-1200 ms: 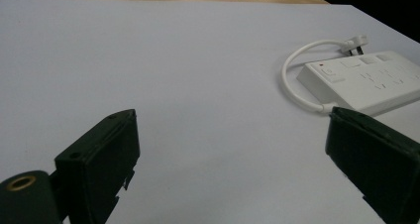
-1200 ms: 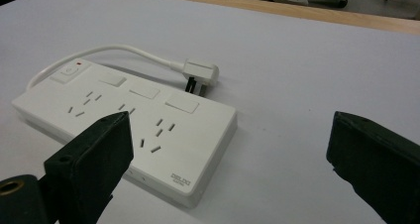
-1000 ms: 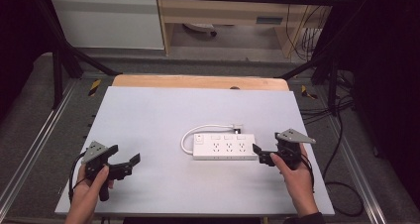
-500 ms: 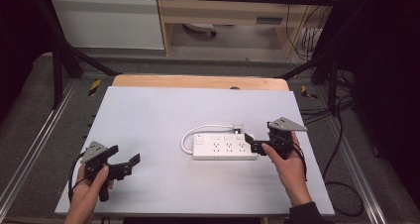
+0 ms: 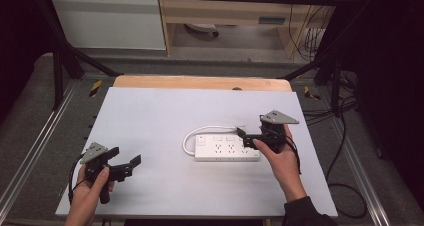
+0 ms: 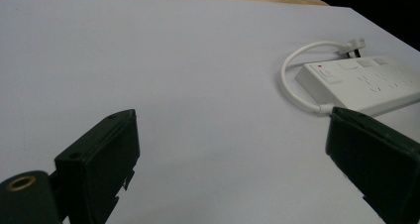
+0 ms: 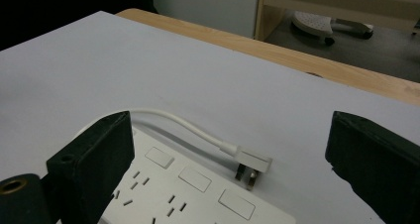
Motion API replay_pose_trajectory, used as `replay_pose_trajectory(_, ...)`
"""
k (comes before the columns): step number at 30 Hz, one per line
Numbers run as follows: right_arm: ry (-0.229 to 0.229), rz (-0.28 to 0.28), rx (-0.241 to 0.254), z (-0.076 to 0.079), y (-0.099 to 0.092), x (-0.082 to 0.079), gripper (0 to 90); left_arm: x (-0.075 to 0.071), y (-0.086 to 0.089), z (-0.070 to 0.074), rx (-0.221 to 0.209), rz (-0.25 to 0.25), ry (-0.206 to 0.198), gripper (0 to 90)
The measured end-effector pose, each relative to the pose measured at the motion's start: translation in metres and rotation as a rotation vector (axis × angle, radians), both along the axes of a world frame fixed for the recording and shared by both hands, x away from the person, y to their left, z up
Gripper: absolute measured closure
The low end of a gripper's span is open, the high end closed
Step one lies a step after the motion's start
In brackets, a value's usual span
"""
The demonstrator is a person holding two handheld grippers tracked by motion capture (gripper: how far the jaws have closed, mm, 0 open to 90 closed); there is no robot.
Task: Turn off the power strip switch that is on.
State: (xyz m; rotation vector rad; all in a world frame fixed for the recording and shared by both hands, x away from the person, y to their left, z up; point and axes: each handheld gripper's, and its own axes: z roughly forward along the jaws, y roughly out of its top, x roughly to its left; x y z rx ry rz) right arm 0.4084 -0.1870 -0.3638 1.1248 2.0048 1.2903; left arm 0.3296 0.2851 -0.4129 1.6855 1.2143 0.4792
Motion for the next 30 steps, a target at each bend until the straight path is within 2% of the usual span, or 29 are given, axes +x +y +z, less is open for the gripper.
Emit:
replay_pose_trajectory(12, -0.011, -0.011, 0.007, 0.004, 0.013, 0.009, 12.4, 0.0, -0.001, 0.0, -0.008, -0.017, -0.001, 6.4)
replay_pose_trajectory(14, -0.012, -0.013, 0.003, 0.003, 0.014, 0.01, 12.1, -0.001, 0.0, 0.001, -0.008, -0.022, -0.004, 6.4)
replay_pose_trajectory(21, -0.018, -0.013, 0.008, 0.005, 0.013, 0.011, 6.4, -0.001, 0.005, 0.001, -0.014, 0.009, -0.014, 6.2)
replay_pose_trajectory(30, -0.015, -0.015, 0.0, 0.004, 0.017, 0.015, 3.9, -0.001, 0.003, 0.001, -0.01, -0.006, -0.016, 6.2)
